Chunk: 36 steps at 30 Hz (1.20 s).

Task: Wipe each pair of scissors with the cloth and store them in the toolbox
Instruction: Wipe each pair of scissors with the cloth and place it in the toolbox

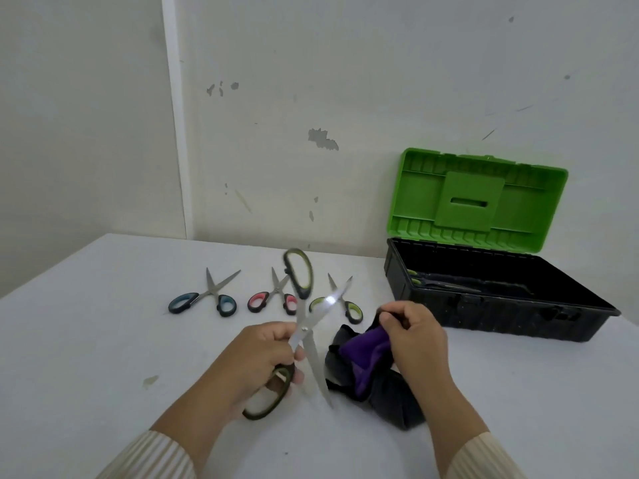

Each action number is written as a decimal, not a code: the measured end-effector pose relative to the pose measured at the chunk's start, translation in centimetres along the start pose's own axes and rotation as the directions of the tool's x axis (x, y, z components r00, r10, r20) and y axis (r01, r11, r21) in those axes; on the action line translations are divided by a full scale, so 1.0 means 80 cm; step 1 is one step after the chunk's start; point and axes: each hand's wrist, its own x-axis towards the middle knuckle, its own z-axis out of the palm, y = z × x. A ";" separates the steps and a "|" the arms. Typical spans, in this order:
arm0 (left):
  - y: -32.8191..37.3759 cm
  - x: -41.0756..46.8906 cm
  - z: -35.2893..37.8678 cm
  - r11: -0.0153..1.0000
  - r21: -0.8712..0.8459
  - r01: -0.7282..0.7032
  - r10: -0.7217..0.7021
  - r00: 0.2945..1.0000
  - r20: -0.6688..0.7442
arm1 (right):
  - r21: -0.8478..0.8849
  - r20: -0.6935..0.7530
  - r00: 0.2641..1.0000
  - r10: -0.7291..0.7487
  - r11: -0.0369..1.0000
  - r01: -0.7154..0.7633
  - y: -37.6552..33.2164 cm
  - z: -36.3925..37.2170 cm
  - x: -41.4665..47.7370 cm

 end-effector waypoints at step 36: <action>-0.014 0.003 0.032 0.840 -0.539 0.054 -0.019 0.997 0.070 | 0.467 0.418 0.888 0.193 0.792 -0.392 -0.055 0.035 -0.049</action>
